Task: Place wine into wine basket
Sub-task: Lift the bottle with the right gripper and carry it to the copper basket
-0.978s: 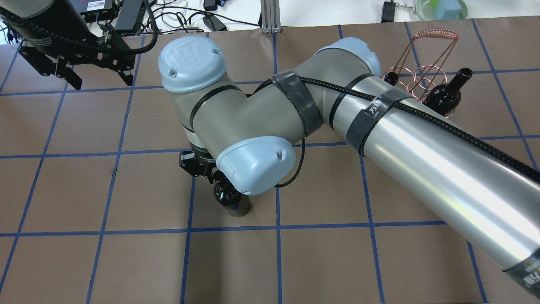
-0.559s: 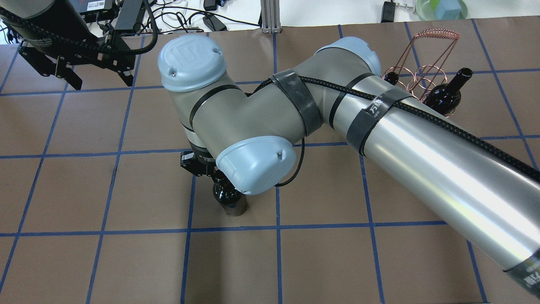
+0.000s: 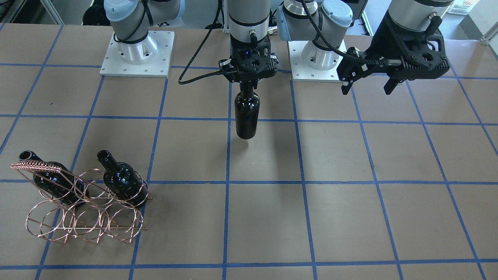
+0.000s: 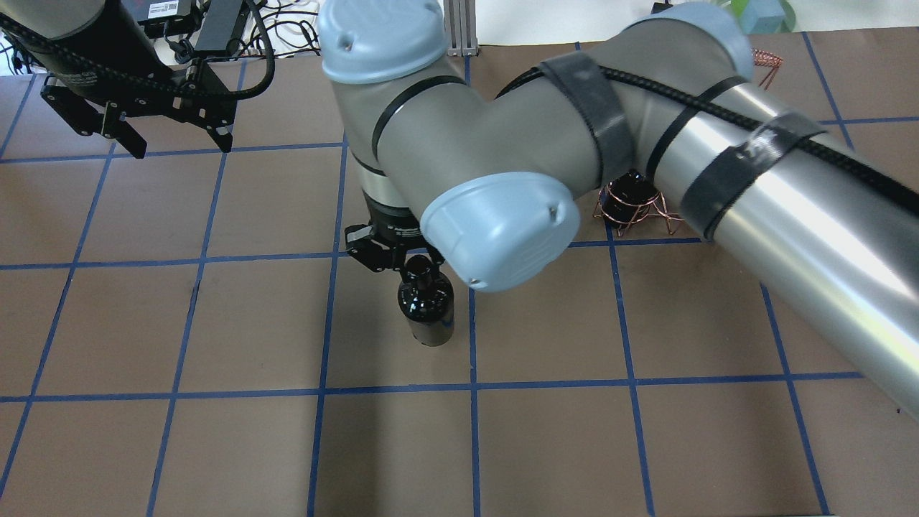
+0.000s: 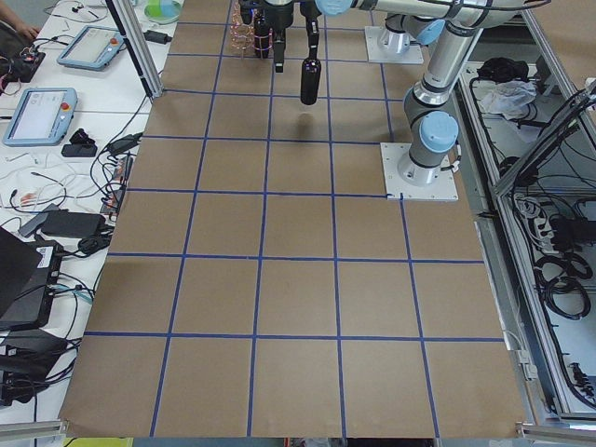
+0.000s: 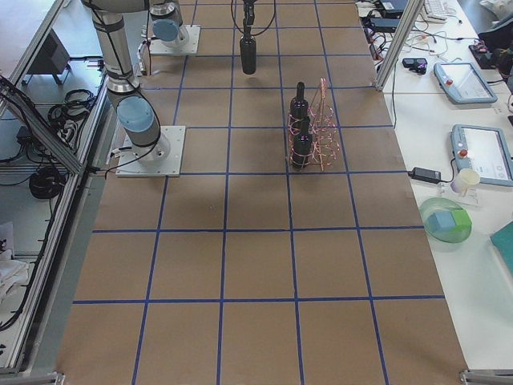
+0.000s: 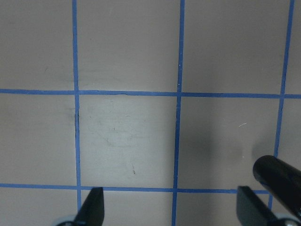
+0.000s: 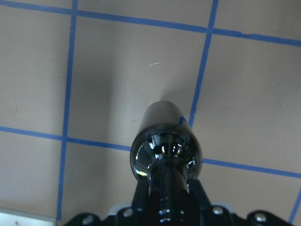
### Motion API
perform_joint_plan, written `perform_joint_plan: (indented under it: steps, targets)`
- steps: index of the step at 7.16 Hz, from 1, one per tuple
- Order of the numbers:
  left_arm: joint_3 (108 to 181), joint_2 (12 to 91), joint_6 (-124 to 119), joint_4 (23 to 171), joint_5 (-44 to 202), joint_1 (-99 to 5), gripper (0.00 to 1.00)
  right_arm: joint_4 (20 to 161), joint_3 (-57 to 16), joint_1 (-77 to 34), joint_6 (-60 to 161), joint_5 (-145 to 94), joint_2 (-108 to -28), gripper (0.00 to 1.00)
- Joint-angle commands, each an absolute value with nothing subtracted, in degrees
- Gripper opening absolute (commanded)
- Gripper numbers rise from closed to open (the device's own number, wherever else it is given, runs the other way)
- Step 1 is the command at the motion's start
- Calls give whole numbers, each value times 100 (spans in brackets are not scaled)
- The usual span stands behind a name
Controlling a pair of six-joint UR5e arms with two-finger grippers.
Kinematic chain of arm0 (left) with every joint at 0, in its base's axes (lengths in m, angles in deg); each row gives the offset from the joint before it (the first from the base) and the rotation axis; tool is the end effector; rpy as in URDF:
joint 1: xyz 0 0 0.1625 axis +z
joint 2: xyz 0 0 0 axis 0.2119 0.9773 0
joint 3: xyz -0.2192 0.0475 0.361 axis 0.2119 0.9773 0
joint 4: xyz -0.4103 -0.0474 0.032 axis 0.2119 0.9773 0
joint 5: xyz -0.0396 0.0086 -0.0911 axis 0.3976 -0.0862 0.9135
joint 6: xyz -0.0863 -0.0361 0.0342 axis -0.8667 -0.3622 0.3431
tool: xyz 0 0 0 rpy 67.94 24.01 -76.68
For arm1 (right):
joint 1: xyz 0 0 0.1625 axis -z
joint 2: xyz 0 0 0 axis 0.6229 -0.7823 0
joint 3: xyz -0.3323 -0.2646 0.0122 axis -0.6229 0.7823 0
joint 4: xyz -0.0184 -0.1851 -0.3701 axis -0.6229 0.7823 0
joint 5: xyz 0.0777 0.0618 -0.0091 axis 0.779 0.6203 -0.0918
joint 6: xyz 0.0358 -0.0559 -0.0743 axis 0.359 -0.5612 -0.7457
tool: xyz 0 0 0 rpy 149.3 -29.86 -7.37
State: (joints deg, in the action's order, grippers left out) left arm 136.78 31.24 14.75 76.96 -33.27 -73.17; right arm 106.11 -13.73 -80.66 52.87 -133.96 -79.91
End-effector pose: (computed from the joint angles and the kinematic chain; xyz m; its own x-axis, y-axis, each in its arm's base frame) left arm -0.0926 -0.4949 0.5396 -0.9993 -0.0360 -0.0138 -0.0358 0.9992 -0.0170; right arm 0.3910 -0.4102 0.4485 -0.9835 -0.1705 -0.0606 -0.1744 0.9825 0.0662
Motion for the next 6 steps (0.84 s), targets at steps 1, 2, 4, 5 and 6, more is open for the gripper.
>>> perform_joint_plan:
  steps: [1, 2, 4, 5, 6]
  targets:
    - [13713, 3133, 1475, 7700, -3322, -7328, 100, 9879, -1371, -7103, 4091, -13629, -8596, 0]
    - [13730, 3125, 1475, 7700, -3322, -7328, 100, 9868, -1362, -6515, 3415, -13621, -8651, 0]
    - [13730, 3125, 1475, 7683, -3322, -7337, 100, 9702, -1371, -5765, 2709, -14293, -8678, 0]
    - [13730, 3107, 1475, 7692, -3340, -7337, 100, 9701, -1362, -5562, 2540, -14341, -8686, 0]
    - [13739, 3090, 1475, 7700, -3340, -7337, 100, 9684, -1345, -5464, 2451, -14307, -8712, 0]
